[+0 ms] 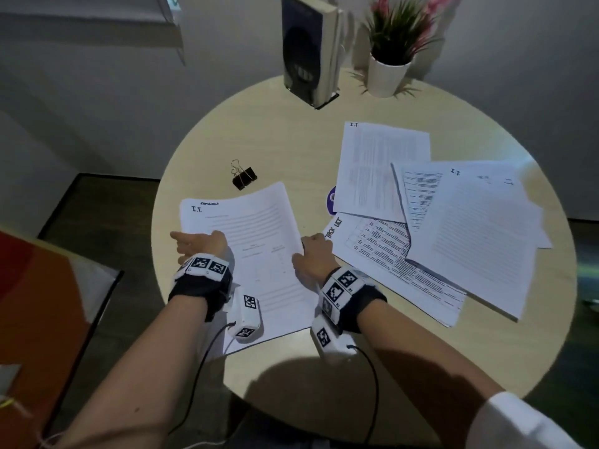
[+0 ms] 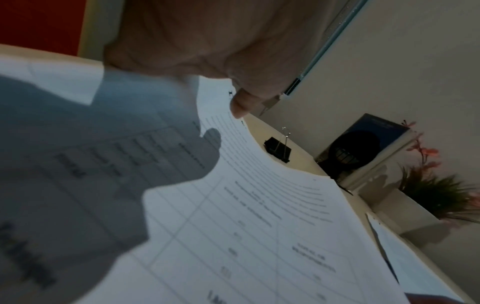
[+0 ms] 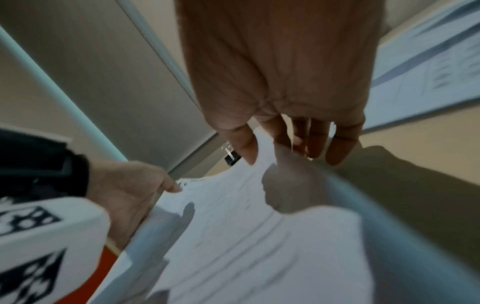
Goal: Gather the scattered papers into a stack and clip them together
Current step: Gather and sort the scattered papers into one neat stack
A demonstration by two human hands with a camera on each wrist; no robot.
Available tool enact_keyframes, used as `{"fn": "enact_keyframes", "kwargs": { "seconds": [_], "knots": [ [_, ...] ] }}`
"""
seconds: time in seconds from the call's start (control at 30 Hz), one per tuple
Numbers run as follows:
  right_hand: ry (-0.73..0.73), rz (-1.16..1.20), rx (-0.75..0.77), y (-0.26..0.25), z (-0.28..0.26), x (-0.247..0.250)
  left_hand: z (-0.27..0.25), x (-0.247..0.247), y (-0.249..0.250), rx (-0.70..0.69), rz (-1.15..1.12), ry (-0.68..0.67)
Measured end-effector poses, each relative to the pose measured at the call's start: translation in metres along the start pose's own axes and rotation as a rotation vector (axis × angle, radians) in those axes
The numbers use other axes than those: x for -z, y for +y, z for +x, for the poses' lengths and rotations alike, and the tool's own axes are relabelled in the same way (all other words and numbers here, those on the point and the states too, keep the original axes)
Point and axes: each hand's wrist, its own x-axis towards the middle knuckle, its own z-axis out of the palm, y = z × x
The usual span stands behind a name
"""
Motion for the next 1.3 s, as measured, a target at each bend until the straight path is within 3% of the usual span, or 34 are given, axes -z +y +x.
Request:
{"fn": "enact_keyframes", "kwargs": {
  "seconds": [0.1, 0.17, 0.23, 0.33, 0.43, 0.57, 0.67, 0.73, 0.8, 0.87, 0.93, 1.0, 1.07, 1.13, 1.2, 1.3],
  "knots": [
    [0.200, 0.004, -0.093, 0.029, 0.010, 0.042, -0.015, -0.008, 0.021, -0.135, 0.088, 0.054],
    [0.362, 0.013, -0.212, 0.059, 0.016, 0.074, -0.027, -0.023, 0.045, -0.245, 0.104, -0.005],
    [0.435, -0.016, -0.354, 0.094, 0.023, 0.097, -0.037, -0.045, 0.074, -0.342, 0.140, -0.134],
    [0.388, -0.105, -0.533, 0.137, 0.031, 0.114, -0.054, -0.086, 0.113, -0.419, 0.208, -0.316],
    [0.297, -0.055, -0.569, 0.163, 0.035, 0.115, -0.071, -0.130, 0.134, -0.443, 0.328, -0.453],
    [0.286, -0.224, -0.432, 0.185, 0.046, 0.115, -0.083, -0.180, 0.137, -0.517, 0.463, -0.581],
    [0.365, -0.267, -0.267, 0.195, 0.051, 0.125, -0.090, -0.195, 0.134, -0.540, 0.387, -0.635],
    [0.334, -0.211, -0.138, 0.190, 0.049, 0.128, -0.087, -0.194, 0.133, -0.494, 0.273, -0.690],
    [0.239, -0.156, 0.038, 0.176, 0.043, 0.122, -0.082, -0.191, 0.136, -0.401, 0.147, -0.755],
    [0.026, -0.093, 0.235, 0.162, 0.034, 0.112, -0.079, -0.182, 0.137, -0.317, 0.070, -0.832],
    [-0.178, 0.024, 0.333, 0.151, 0.027, 0.113, -0.075, -0.174, 0.136, -0.362, 0.134, -0.840],
    [-0.172, 0.205, 0.253, 0.148, 0.027, 0.126, -0.069, -0.169, 0.129, -0.491, 0.294, -0.754],
    [0.116, 0.294, 0.100, 0.160, 0.039, 0.140, -0.063, -0.168, 0.122, -0.545, 0.317, -0.727],
    [0.378, 0.156, -0.129, 0.181, 0.051, 0.158, -0.064, -0.164, 0.119, -0.579, 0.299, -0.722],
    [0.358, 0.076, -0.283, 0.198, 0.058, 0.176, -0.068, -0.159, 0.119, -0.606, 0.269, -0.695],
    [0.236, 0.085, -0.328, 0.211, 0.062, 0.178, -0.063, -0.157, 0.116, -0.616, 0.149, -0.584]
  ]
}}
